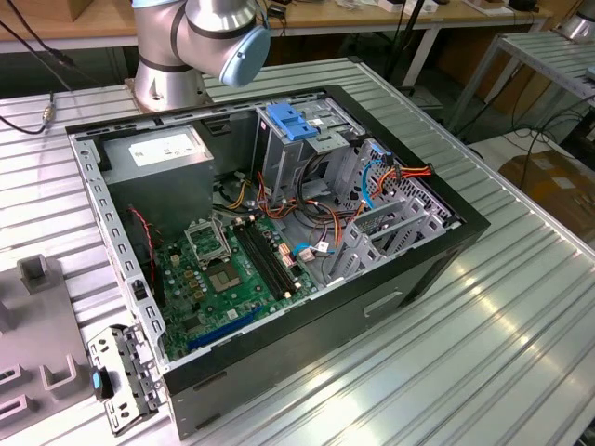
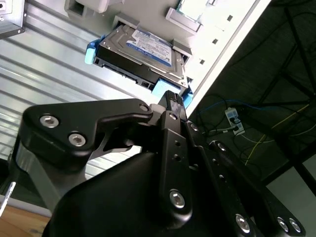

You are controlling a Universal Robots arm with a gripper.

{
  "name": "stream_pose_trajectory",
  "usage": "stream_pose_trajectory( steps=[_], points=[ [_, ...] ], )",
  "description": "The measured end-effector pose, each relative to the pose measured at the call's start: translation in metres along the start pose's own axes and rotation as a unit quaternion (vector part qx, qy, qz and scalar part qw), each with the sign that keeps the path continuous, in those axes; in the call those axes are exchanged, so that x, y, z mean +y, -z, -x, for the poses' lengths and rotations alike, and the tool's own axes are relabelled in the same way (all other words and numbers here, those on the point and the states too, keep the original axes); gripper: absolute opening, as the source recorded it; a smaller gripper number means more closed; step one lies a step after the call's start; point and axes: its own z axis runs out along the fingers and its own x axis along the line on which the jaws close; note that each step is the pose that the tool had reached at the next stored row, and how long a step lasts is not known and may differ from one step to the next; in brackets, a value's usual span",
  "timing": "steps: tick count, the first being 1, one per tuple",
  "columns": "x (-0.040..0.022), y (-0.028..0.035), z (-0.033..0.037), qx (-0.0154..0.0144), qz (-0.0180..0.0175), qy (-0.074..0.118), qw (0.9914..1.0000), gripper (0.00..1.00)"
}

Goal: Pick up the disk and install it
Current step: 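Pick up the disk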

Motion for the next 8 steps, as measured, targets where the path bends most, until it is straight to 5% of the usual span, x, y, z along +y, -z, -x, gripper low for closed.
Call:
stream_pose_trajectory(
  steps=[8],
  points=[
    [0.0,0.0,-0.0001,0.0002,0.0001,0.005,0.99999,0.11]
  ],
)
